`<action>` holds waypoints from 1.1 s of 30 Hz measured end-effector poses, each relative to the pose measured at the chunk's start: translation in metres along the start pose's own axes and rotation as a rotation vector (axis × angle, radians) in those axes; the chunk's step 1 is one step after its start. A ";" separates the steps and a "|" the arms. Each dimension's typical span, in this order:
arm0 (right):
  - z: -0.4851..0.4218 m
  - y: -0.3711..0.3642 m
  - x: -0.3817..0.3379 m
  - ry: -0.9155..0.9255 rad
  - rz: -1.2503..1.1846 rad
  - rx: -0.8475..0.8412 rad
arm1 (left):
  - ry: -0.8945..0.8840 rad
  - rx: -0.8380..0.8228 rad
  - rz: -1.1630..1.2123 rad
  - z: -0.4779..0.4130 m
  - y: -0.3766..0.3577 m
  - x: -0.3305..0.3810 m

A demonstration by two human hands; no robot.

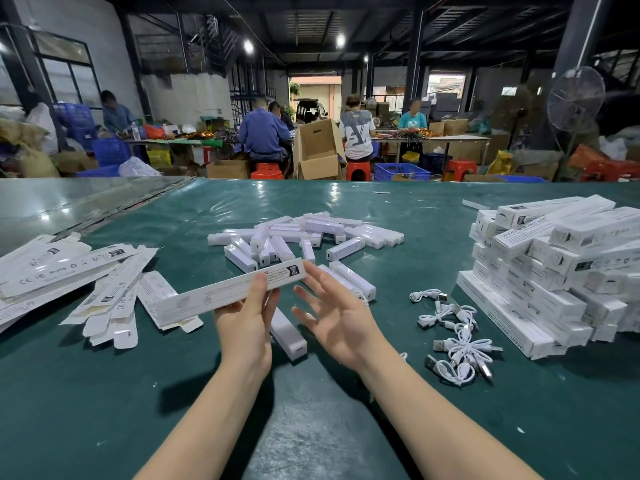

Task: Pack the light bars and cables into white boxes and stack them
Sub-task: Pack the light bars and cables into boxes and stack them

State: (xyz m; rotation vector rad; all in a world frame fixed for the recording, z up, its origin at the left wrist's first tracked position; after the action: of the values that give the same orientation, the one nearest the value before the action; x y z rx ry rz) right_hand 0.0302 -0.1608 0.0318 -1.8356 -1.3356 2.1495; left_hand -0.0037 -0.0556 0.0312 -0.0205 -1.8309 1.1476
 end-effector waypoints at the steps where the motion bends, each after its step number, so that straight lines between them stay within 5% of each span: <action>1: 0.000 0.002 -0.002 0.012 0.024 0.009 | 0.013 -0.011 -0.003 0.001 -0.001 -0.001; 10: 0.001 -0.001 0.007 -0.043 0.474 -0.079 | 0.041 0.072 0.002 0.004 0.000 -0.006; 13: -0.001 0.002 0.006 -0.027 0.527 -0.065 | 0.082 0.094 -0.002 0.001 0.003 -0.005; 17: -0.004 0.007 -0.002 0.079 0.551 0.207 | 0.086 0.078 -0.102 -0.003 0.004 -0.002; 21: -0.003 0.008 -0.007 -0.116 0.502 0.074 | 0.028 0.000 -0.252 -0.004 0.004 -0.001; 23: -0.003 0.009 -0.012 -0.146 0.377 0.094 | 0.023 -0.017 -0.305 -0.004 0.004 -0.002; 26: -0.002 0.019 -0.034 -0.095 -0.111 0.363 | 0.095 0.016 -0.284 -0.006 0.006 -0.002; 29: 0.008 0.032 -0.076 0.106 -0.500 0.499 | 0.180 0.070 -0.221 -0.008 0.008 -0.004; 33: 0.034 0.046 -0.128 0.430 -0.722 0.557 | 0.190 0.086 -0.230 -0.007 0.009 -0.006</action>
State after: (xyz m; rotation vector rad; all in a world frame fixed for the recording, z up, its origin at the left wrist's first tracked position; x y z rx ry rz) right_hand 0.0649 -0.2748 0.1054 -1.2289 -0.9526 1.4396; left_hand 0.0011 -0.0484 0.0212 0.1234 -1.5708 1.0249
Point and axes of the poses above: each hand's wrist, its own z-axis away from the middle knuckle, its own y-axis out of the back of the hand, x = y × z, the point moved 2 cm from there along -z, towards the middle knuckle, and after that the axes turned 5 degrees about -y, right-handed, at the moved point
